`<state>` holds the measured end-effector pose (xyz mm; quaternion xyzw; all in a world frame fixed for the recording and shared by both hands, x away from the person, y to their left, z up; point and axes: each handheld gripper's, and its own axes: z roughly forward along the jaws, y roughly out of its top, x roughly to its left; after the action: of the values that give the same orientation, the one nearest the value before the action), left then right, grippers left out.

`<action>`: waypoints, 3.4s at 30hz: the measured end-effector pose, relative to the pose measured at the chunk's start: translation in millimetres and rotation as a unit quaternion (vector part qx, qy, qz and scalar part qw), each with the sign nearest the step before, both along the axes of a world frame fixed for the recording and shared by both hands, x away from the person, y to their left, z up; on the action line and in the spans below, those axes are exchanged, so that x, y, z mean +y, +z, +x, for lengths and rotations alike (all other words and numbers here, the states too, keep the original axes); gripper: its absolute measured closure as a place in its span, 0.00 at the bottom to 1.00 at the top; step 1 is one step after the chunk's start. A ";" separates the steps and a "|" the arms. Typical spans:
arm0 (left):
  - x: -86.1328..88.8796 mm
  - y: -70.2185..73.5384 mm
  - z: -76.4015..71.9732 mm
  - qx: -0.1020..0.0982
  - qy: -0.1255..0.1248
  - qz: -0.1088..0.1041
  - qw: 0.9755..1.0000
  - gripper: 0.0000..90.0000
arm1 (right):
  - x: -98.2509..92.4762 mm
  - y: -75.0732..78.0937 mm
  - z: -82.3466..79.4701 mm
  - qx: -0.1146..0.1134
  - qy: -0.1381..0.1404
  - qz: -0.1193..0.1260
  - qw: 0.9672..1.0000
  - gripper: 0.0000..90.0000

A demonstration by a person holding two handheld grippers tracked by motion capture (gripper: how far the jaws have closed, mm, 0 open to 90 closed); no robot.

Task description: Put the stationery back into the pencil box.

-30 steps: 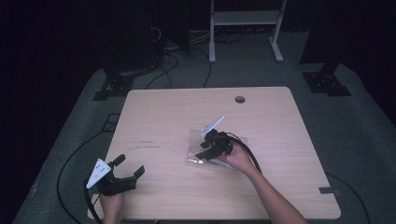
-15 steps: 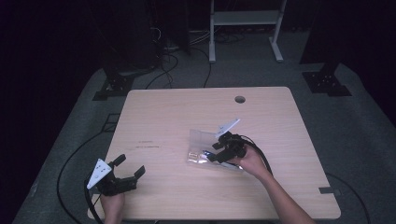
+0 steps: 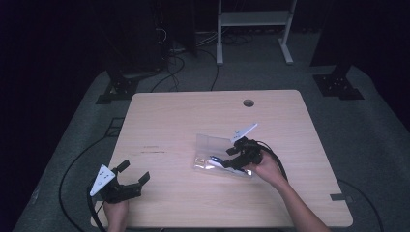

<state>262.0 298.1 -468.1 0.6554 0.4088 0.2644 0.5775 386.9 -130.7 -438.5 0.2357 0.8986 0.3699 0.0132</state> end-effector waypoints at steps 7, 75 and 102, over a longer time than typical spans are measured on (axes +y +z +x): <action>1.0 -2.1 0.5 0.003 0.000 0.000 1.000 0.01 | -12.4 -0.3 -4.9 0.002 0.002 0.000 1.000 0.41; -3.3 -1.3 -0.4 0.006 -0.002 0.009 1.000 0.01 | -117.1 -19.9 -52.0 0.020 -0.064 0.049 0.997 0.39; -3.4 -1.6 -0.6 0.008 -0.003 0.010 1.000 0.01 | -142.2 -32.8 -76.5 0.020 -0.087 0.047 0.995 0.39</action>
<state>261.4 294.7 -469.8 0.6646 0.4085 0.2616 0.5683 310.4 -273.0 -471.3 0.3203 0.8565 0.4043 0.0161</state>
